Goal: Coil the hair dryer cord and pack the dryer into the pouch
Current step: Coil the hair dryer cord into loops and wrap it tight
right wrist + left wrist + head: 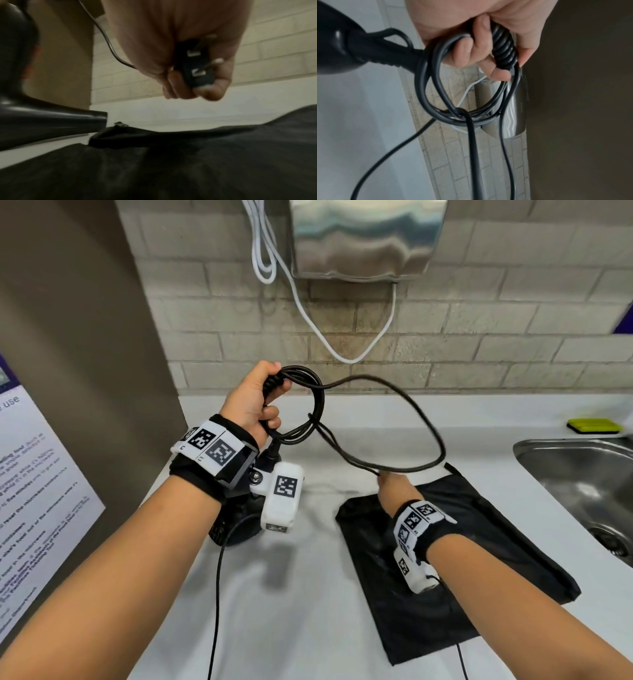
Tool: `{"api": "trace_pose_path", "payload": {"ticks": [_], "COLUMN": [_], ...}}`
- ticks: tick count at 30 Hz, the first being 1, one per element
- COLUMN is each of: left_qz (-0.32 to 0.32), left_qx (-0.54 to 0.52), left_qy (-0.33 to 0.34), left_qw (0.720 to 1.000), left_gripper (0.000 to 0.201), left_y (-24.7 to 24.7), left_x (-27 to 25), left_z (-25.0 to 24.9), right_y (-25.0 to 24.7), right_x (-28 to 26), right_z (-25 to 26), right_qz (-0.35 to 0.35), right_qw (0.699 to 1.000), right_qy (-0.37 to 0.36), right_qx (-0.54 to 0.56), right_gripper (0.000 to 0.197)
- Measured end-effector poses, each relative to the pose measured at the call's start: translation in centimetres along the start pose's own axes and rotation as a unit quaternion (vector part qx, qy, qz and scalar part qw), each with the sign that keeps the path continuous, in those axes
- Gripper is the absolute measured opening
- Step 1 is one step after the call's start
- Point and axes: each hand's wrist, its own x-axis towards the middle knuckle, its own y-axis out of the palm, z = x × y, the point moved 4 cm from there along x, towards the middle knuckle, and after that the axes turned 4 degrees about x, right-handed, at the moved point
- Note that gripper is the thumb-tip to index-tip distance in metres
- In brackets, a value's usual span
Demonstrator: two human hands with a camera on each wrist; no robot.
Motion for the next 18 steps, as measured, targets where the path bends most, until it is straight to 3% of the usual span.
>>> {"api": "trace_pose_path", "payload": {"ticks": [2,6,9,11,14,16,18], "left_qz": [-0.004,-0.021,-0.028,-0.019,0.001,0.018,0.029], "left_qx": [0.003,0.008,0.012,0.025,0.043,0.053,0.055], "left_qy": [-0.002,0.001,0.003,-0.001,-0.007,-0.008,-0.006], "left_qw": [1.000,1.000,1.000,0.999,0.999,0.998,0.998], "left_gripper": [0.018,0.024,0.028,0.026,0.021,0.019,0.019], "left_y": [0.0,0.0,0.0,0.3,0.8,1.1,1.3], "left_x": [0.0,-0.3,-0.4,-0.5,-0.8,-0.9,-1.0], "left_z": [0.0,-0.3,-0.5,-0.4,0.0,0.3,0.5], "right_y": [-0.8,-1.7,-2.0,-2.3,-3.0,-3.6,-4.3], "right_x": [0.2,0.3,0.0,-0.2,0.1,0.4,0.5], "right_z": [-1.0,-1.9,-1.6,-0.6,2.7,5.7,8.1], "right_qz": [-0.007,0.050,0.050,0.011,-0.087,-0.123,-0.111], "right_qw": [0.999,0.987,0.984,0.988,0.996,0.959,0.917], "right_qy": [0.042,0.126,0.128,0.108,-0.031,-0.195,-0.309], "right_qx": [-0.026,-0.090,-0.111,-0.108,0.011,0.165,0.226], "right_gripper": [0.024,0.029,0.029,0.038,0.056,0.061,0.062]}}
